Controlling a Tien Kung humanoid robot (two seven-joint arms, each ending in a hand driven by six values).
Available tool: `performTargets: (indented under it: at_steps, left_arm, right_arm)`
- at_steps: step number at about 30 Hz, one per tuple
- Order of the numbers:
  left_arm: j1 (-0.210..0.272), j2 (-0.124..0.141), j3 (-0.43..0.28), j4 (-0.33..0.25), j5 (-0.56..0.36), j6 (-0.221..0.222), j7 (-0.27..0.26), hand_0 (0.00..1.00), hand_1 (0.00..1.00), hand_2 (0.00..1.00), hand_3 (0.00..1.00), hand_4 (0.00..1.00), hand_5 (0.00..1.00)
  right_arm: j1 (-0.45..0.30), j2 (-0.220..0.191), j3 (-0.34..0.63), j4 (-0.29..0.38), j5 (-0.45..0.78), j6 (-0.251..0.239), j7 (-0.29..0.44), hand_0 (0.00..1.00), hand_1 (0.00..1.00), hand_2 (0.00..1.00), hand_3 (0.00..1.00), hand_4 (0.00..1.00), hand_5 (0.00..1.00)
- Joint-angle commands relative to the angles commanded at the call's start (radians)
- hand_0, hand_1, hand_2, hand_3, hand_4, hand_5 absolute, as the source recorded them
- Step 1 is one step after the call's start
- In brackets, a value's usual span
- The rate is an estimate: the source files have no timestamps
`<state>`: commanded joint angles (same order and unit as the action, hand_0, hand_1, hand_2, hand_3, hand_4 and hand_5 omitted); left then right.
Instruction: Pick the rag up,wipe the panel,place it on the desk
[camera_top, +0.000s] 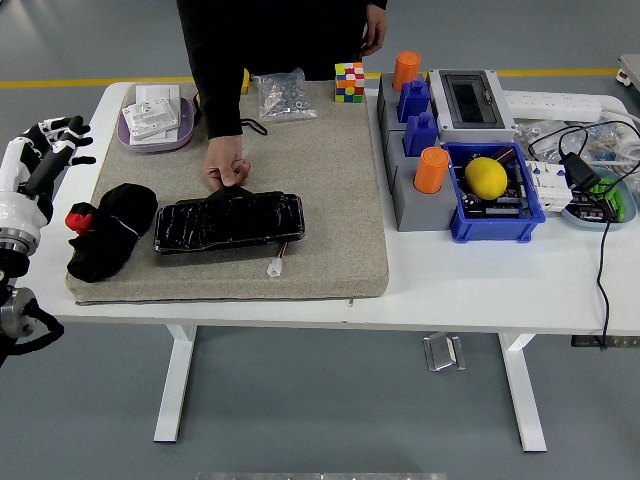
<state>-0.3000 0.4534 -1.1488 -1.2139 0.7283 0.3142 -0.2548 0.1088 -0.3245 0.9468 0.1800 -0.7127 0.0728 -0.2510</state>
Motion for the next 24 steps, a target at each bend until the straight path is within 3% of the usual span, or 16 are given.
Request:
performTargets:
  at_steps: [9,24]
  left_arm:
    - [0.020,0.001,-0.017,-0.014,-0.030,-0.030,-0.001,0.422,0.609,0.602,0.563,0.783,0.418]
    - [0.041,0.009,-0.049,-0.009,-0.030,-0.045,-0.008,0.420,0.600,0.582,0.552,0.756,0.367]
  right_arm:
    - [0.002,0.006,0.003,0.000,-0.003,-0.003,0.002,0.723,0.635,0.680,0.584,0.971,0.545]
    - [0.002,0.015,0.014,0.000,-0.015,-0.008,0.000,0.725,0.637,0.680,0.584,0.971,0.546]
